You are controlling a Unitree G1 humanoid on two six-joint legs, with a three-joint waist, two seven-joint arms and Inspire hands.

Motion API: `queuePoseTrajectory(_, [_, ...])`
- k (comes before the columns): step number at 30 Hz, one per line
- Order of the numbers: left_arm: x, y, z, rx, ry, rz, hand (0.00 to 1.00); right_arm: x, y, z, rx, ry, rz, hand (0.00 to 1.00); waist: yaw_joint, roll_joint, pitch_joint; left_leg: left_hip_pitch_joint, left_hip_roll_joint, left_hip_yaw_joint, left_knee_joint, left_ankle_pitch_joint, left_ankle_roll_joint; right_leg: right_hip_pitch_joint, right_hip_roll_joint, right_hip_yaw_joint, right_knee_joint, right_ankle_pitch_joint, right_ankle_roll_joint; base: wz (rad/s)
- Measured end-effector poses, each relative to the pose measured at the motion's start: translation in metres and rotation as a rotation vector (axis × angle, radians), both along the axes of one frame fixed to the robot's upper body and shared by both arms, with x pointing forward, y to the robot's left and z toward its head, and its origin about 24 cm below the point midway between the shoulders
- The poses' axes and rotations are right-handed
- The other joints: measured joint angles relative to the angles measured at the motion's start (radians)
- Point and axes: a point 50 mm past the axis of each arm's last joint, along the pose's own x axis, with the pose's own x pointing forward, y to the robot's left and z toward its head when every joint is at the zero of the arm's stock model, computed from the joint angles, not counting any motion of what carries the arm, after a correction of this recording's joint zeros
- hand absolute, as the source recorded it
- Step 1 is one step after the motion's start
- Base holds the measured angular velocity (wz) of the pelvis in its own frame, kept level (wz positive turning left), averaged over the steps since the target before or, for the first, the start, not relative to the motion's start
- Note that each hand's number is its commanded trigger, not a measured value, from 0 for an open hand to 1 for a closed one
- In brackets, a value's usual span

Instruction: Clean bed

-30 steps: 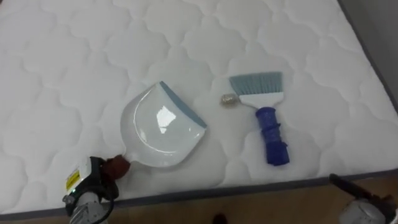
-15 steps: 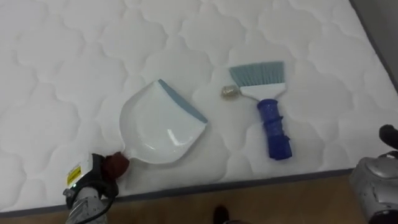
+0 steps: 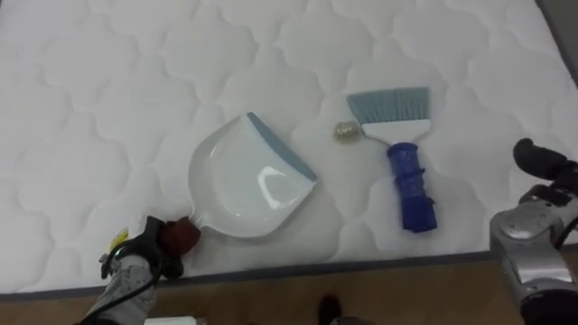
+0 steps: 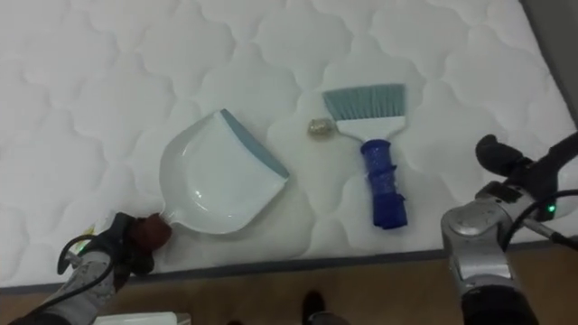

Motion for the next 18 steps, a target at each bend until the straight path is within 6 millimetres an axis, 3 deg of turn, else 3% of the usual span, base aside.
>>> queuePoseTrajectory(5, [0.004,-0.002,0.002,-0.020,0.009,-0.018,1.00,0.011,0.010,0.005,0.006,0.000,0.091,0.00,0.023,0.005,-0.0024,-0.015,0.000,0.006,0.000,0.000,0.000,-0.018,-0.004,-0.004,0.000,0.001,-0.001,-0.03])
queuePoseTrajectory(10, [0.005,-0.003,0.002,-0.022,0.012,-0.028,1.00,0.027,0.029,0.012,0.027,-0.010,0.203,0.00,0.023,0.015,-0.0012,-0.023,0.000,0.008,0.000,0.000,0.000,-0.026,-0.005,-0.007,0.010,0.003,-0.001,0.01])
queuePoseTrajectory(18, [0.008,-0.008,0.003,-0.029,0.026,-0.063,1.00,0.031,0.057,-0.004,0.082,0.079,0.371,0.00,0.025,0.025,0.0052,-0.035,0.000,0.008,0.003,0.000,0.000,-0.032,-0.016,-0.014,0.011,0.001,-0.001,0.04])
